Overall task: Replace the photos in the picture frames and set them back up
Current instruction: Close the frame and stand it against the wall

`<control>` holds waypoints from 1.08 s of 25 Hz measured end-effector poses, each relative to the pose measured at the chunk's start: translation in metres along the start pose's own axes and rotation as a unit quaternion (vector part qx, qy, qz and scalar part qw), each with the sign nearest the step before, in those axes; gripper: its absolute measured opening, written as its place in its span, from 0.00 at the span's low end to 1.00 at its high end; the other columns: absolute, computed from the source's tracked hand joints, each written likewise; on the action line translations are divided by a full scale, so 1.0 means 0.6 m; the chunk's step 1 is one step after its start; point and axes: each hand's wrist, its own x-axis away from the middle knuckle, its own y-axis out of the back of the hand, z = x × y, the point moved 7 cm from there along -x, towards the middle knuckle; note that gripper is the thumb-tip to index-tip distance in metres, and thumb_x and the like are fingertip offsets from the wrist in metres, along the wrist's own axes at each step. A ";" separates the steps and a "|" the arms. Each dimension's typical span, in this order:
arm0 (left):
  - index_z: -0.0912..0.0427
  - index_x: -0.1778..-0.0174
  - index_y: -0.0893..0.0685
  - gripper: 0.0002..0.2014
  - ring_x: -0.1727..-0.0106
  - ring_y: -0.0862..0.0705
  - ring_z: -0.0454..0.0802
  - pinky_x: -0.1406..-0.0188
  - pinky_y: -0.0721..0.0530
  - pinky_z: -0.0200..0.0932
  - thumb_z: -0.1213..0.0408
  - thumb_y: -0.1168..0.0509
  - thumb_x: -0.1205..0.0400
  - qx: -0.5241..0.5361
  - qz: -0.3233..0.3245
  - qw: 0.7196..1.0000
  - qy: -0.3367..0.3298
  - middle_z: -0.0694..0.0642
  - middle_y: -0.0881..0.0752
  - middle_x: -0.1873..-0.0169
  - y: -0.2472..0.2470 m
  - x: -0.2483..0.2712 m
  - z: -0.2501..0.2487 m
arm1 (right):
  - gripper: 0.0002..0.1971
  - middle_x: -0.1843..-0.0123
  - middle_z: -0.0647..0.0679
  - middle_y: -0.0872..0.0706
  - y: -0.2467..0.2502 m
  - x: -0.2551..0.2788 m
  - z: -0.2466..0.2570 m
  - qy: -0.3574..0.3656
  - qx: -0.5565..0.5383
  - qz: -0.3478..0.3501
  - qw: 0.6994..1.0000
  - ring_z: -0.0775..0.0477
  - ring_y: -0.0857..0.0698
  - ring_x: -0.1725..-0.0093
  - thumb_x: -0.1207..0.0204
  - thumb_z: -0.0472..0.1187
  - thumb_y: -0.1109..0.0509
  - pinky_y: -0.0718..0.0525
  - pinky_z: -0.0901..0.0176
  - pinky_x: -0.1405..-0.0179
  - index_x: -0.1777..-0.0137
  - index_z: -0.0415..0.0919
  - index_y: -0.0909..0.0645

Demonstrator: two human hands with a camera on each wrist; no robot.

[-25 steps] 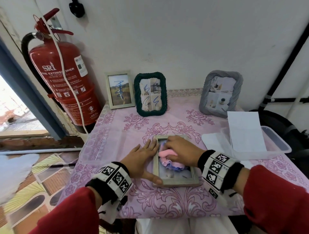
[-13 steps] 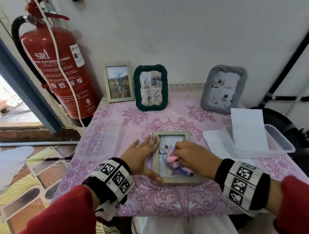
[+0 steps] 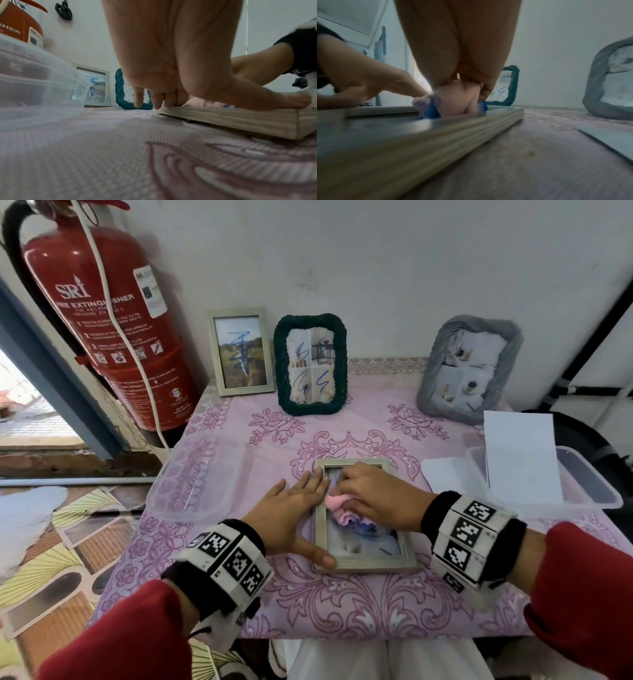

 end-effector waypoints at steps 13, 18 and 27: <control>0.54 0.18 0.61 0.61 0.16 0.60 0.48 0.19 0.60 0.57 0.34 0.29 0.35 -0.024 0.020 0.999 0.022 0.50 0.62 0.17 0.003 0.007 -0.001 | 0.10 0.46 0.54 0.20 0.006 0.103 0.047 0.033 0.164 0.037 0.985 0.46 0.28 0.41 0.21 0.49 0.41 0.35 0.51 0.46 0.46 0.52 0.21; 0.53 0.18 0.60 0.61 0.16 0.59 0.46 0.19 0.59 0.56 0.35 0.29 0.35 -0.016 0.017 1.000 0.016 0.50 0.62 0.18 0.003 0.006 0.000 | 0.10 0.50 0.57 0.17 0.034 0.069 0.010 -0.045 0.205 0.065 0.976 0.48 0.27 0.45 0.31 0.49 0.32 0.40 0.55 0.54 0.49 0.55 0.18; 0.53 0.17 0.60 0.61 0.17 0.55 0.43 0.19 0.55 0.55 0.32 0.30 0.37 -0.009 0.012 1.000 -0.002 0.50 0.62 0.18 -0.002 0.000 0.003 | 0.12 0.60 0.47 0.15 0.054 -0.011 -0.071 -0.108 0.093 0.002 0.990 0.44 0.21 0.48 0.33 0.38 0.29 0.32 0.59 0.63 0.50 0.49 0.12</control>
